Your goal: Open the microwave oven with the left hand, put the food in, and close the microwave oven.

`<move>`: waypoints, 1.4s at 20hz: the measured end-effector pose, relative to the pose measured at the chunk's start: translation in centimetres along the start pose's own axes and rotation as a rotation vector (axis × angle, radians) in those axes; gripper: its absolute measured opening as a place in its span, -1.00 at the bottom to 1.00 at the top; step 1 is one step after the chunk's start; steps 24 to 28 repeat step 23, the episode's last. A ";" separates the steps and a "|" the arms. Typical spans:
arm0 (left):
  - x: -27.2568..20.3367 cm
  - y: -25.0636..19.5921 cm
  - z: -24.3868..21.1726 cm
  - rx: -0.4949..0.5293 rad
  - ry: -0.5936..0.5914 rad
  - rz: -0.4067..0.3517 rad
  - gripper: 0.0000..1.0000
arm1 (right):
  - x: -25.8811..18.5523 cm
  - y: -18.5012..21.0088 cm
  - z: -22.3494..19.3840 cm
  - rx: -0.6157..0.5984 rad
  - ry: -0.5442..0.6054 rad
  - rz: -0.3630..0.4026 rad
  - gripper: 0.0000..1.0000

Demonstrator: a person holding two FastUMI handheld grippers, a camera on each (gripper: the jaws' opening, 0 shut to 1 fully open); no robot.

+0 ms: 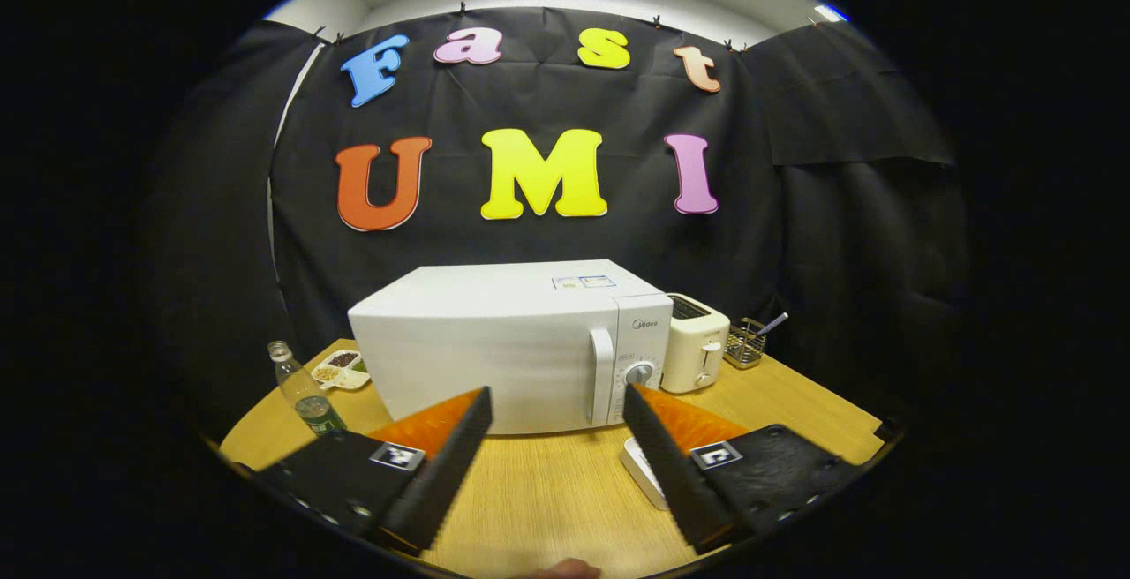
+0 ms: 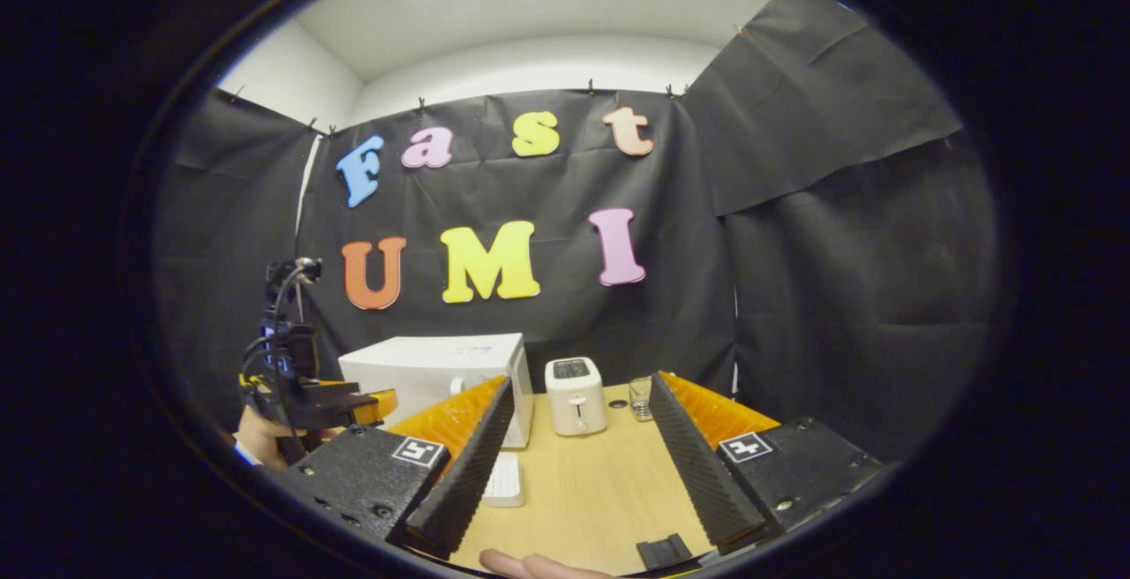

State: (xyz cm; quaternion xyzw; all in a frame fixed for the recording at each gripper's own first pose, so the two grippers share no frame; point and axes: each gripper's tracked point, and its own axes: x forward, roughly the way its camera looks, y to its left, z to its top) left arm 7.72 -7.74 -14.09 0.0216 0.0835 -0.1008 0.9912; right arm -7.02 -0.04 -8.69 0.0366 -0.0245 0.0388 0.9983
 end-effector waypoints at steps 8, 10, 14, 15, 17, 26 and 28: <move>-9.9 3.0 6.4 0.004 -0.121 0.105 0.92 | -1.5 2.4 2.7 -0.052 -0.038 0.009 0.96; -12.1 3.8 7.3 0.006 -0.149 0.118 0.93 | -1.7 2.7 3.1 -0.060 -0.042 0.004 0.96; -16.0 5.2 8.1 -0.007 -0.197 0.133 0.93 | -2.0 3.3 3.7 -0.063 -0.037 -0.002 0.96; -17.1 5.6 8.2 -0.010 -0.208 0.142 0.92 | -2.1 3.4 3.8 -0.068 -0.038 -0.001 0.96; -18.7 6.0 8.2 -0.035 -0.234 0.141 0.93 | -2.3 3.8 3.9 -0.075 -0.039 0.007 0.96; -21.3 7.4 7.4 -0.009 -0.279 0.165 0.92 | -3.2 5.0 4.3 -0.081 -0.072 0.029 0.72; -21.3 7.4 7.4 -0.009 -0.279 0.165 0.92 | -3.2 5.0 4.3 -0.081 -0.072 0.029 0.72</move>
